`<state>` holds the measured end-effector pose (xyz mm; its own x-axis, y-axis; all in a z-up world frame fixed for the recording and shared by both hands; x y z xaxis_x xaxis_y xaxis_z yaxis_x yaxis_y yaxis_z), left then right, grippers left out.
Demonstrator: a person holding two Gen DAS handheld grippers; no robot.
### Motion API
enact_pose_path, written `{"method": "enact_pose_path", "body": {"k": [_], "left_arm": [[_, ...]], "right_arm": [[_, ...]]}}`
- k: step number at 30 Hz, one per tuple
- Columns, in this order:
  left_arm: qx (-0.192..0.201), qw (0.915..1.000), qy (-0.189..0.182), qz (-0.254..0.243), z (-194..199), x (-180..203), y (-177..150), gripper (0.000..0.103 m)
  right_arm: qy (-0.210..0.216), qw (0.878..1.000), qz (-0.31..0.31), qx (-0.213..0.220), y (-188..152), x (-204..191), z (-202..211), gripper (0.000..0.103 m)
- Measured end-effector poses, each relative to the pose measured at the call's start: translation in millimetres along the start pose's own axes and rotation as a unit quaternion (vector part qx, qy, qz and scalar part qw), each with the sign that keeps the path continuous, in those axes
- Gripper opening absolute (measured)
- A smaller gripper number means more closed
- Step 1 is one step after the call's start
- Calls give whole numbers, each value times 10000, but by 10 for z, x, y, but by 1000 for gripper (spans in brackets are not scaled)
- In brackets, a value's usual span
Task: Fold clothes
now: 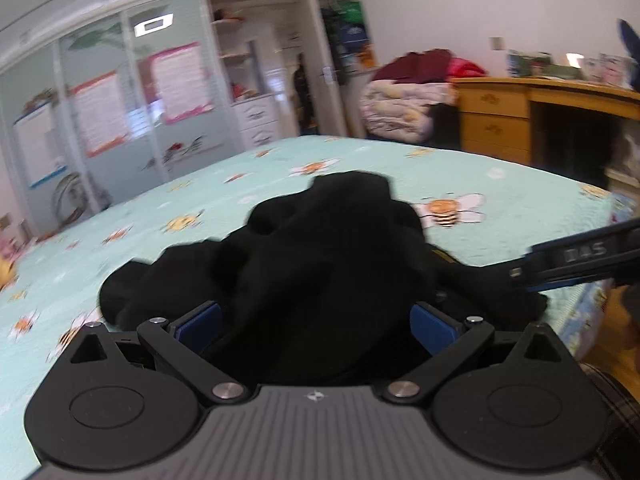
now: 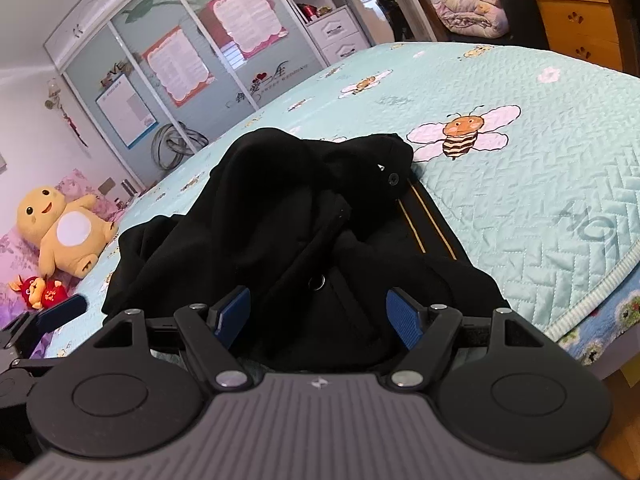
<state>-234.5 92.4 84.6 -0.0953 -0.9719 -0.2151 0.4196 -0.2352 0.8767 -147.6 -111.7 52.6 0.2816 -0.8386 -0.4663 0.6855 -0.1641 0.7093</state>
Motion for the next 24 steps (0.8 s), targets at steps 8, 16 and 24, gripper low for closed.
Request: {"method": "enact_pose_path", "body": {"k": [8, 16, 24], "left_arm": [[-130, 9963, -310, -796, -543, 389, 208, 103], [-1337, 9892, -568, -175, -1282, 411, -95, 68], [-382, 9949, -470, 804, -1110, -147, 791, 10]], "right_arm": [[-164, 9991, -363, 160, 100, 228, 88, 75], [-590, 9956, -678, 269, 72, 602, 316, 75], [-765, 9931, -863, 220, -36, 814, 398, 75]]}}
Point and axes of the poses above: each gripper's, at about its wrist camera, not at the fingertips, and z roughly against the way its jaws point, x to its right, y to its top, the point moved 10 cm from there along -z, roughly the way its jaws point, and after that the axes turned 4 degrees about -y, right-handed, at the moved point
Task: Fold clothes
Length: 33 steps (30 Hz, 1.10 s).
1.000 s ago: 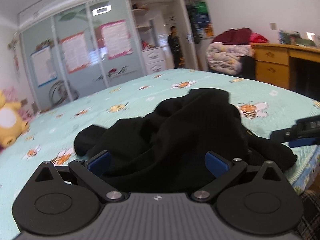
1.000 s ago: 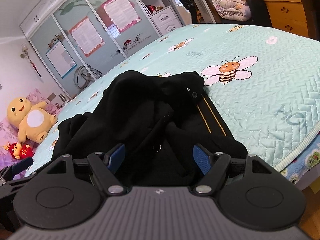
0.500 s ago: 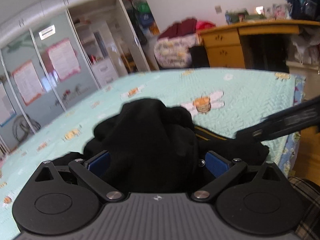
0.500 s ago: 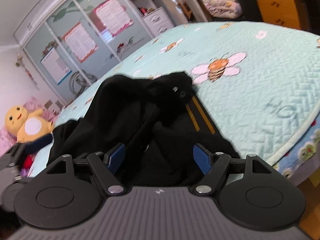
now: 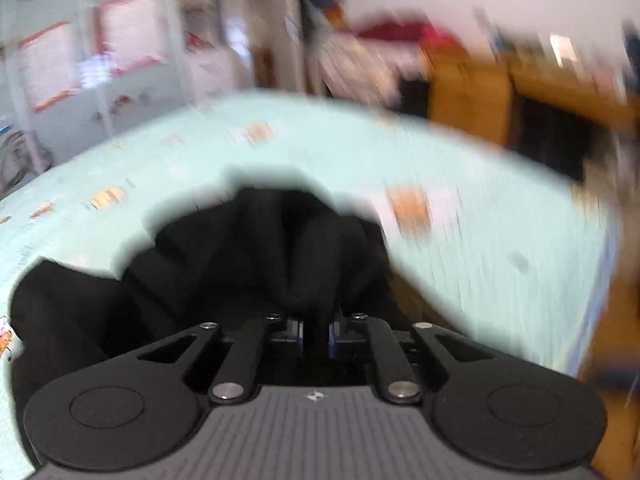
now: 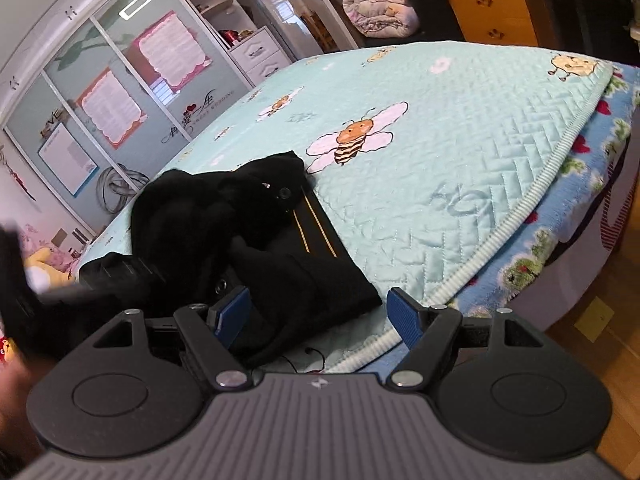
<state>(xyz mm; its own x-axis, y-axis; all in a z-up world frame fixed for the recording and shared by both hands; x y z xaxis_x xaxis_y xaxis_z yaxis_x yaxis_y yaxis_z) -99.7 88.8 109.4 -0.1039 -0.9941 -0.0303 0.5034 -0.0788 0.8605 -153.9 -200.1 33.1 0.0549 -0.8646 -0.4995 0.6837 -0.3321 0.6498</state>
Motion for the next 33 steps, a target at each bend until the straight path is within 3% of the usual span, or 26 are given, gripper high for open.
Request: {"method": "enact_pose_path", "body": {"k": [4, 7, 8, 10, 13, 17, 19, 21, 23, 25, 31, 33], "left_arm": [[857, 9904, 703, 824, 224, -830, 777, 13], [921, 9733, 1624, 1339, 292, -1374, 731, 18], [854, 9695, 1761, 1478, 318, -1484, 603, 21], [619, 9682, 1646, 1778, 332, -1585, 259, 24], [452, 9652, 1164, 2299, 453, -1595, -302, 26], [743, 9632, 750, 2474, 751, -1352, -701, 42], [782, 9699, 666, 2206, 827, -1209, -712, 46], [864, 9755, 572, 1943, 955, -1099, -701, 56], [997, 9781, 431, 1775, 1058, -984, -722, 73], [1086, 9800, 297, 1644, 1128, -930, -713, 79], [988, 9887, 132, 1122, 1072, -768, -726, 81], [947, 9899, 123, 1046, 1052, -723, -737, 81]], "right_arm": [[91, 9999, 63, 11, -24, -33, -22, 75], [192, 9997, 97, -75, -56, -69, -74, 75], [229, 9996, 112, -106, -71, -82, -86, 75], [279, 9994, 139, -164, -94, -94, -122, 75], [283, 9991, 173, -252, -126, -102, -190, 75], [287, 9988, 152, -367, -139, -116, -320, 75], [341, 9985, 203, -388, -135, -158, -389, 75], [404, 9979, 326, -395, -133, -217, -465, 75], [395, 9973, 462, -411, -131, -259, -553, 75], [372, 9966, 607, -419, -131, -295, -634, 75], [476, 9874, 1484, -275, -80, -552, -795, 75], [515, 9833, 1742, -122, 1, -682, -846, 84]]}}
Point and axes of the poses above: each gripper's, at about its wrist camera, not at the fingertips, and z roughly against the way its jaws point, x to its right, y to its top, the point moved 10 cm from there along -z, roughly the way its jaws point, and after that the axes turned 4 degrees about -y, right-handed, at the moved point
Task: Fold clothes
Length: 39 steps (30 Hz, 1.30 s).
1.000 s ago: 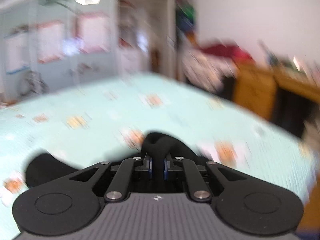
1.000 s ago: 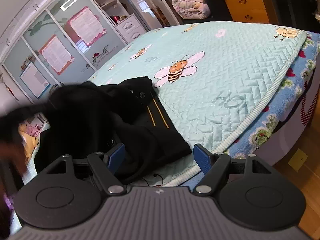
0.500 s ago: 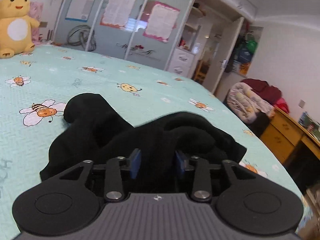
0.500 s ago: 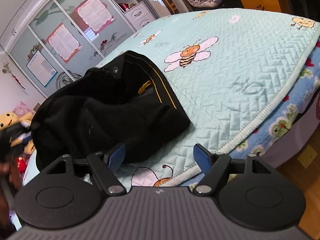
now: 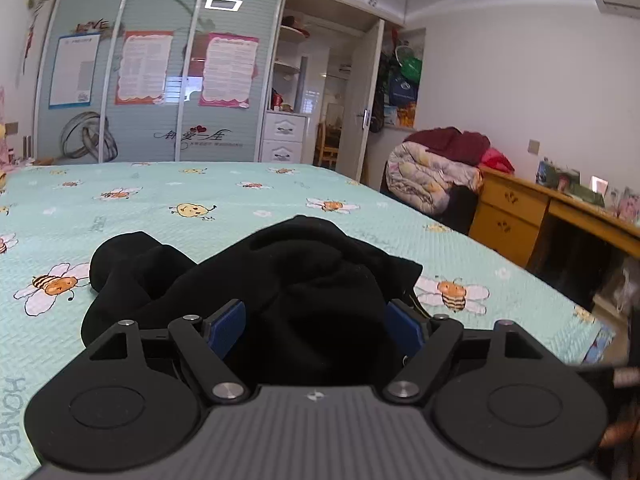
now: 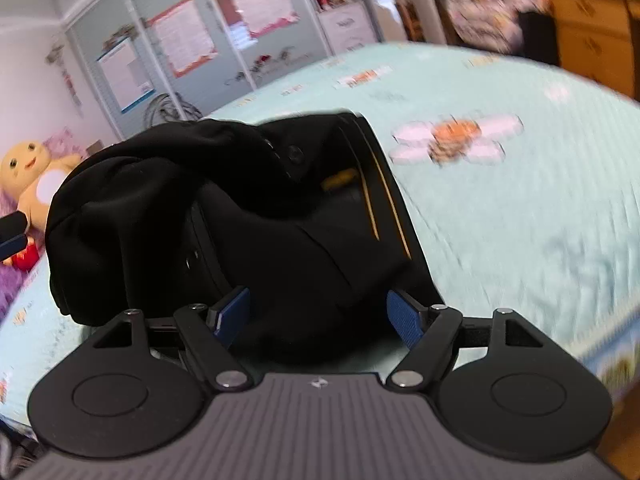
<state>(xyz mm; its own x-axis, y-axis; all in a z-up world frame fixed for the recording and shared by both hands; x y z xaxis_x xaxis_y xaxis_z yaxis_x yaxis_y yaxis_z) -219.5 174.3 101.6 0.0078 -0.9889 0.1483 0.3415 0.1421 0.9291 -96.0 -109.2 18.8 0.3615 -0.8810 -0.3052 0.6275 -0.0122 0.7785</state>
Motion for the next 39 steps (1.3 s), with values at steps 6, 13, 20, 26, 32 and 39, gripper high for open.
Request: {"method": "enact_pose_path", "body": {"k": [6, 13, 20, 26, 32, 39], "left_arm": [[-151, 9998, -14, -128, -39, 43, -76, 81], [-557, 9979, 19, -333, -114, 132, -280, 81], [-613, 9977, 0, -305, -156, 151, -319, 82], [-397, 9984, -27, -398, -59, 209, -173, 82], [-13, 9996, -216, -184, 158, 166, 19, 85], [25, 9995, 269, 166, 210, -220, -75, 94]], "right_arm": [[50, 9991, 422, 74, 263, -189, -310, 84], [32, 9978, 637, -159, -180, -303, -642, 81], [-53, 9914, 1267, 336, -207, -441, -419, 31], [-777, 9677, 1988, 1341, 262, -441, -83, 16], [-1879, 9646, 1071, 1511, 678, 594, 12, 7], [-1629, 9802, -597, 955, 239, 1190, 68, 28]]}}
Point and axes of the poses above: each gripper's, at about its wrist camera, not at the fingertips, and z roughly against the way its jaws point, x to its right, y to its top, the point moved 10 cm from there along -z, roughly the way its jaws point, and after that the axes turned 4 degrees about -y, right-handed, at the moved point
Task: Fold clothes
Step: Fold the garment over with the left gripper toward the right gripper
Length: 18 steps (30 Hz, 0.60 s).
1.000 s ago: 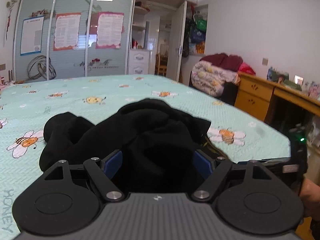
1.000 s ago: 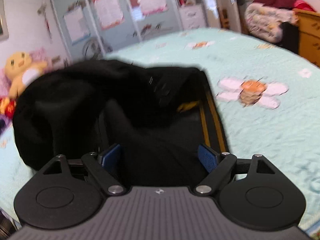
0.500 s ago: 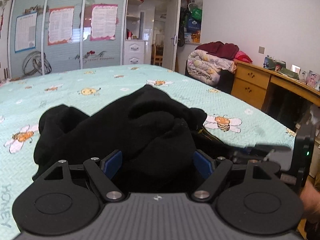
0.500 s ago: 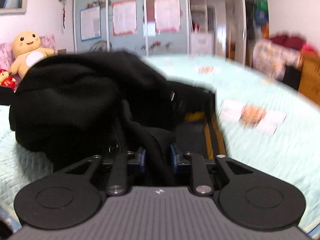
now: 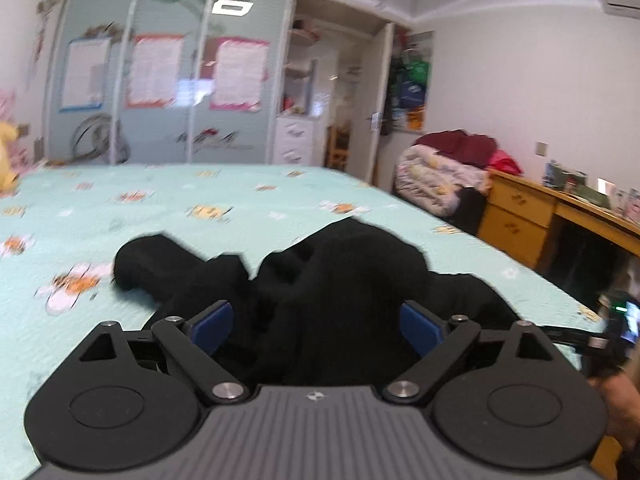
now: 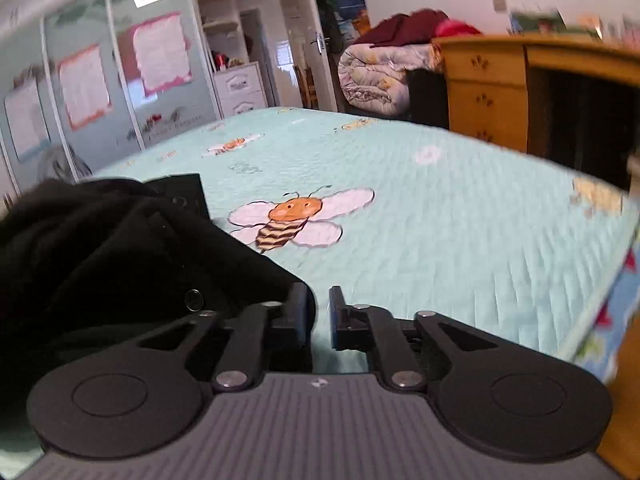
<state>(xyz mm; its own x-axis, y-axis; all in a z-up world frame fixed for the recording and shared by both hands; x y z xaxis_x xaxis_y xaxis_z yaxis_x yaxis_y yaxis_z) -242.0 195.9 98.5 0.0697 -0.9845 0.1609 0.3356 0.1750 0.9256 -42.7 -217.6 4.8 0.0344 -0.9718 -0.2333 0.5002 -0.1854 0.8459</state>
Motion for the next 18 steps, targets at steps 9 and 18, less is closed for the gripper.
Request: {"method": "enact_pose_path", "body": {"k": [9, 18], "left_arm": [[-298, 9964, 422, 665, -173, -386, -228, 94], [-208, 9965, 753, 280, -344, -575, -86, 94]], "right_arm": [[809, 9934, -817, -28, 116, -141, 530, 38], [1660, 9859, -127, -165, 35, -885, 890, 66]]}}
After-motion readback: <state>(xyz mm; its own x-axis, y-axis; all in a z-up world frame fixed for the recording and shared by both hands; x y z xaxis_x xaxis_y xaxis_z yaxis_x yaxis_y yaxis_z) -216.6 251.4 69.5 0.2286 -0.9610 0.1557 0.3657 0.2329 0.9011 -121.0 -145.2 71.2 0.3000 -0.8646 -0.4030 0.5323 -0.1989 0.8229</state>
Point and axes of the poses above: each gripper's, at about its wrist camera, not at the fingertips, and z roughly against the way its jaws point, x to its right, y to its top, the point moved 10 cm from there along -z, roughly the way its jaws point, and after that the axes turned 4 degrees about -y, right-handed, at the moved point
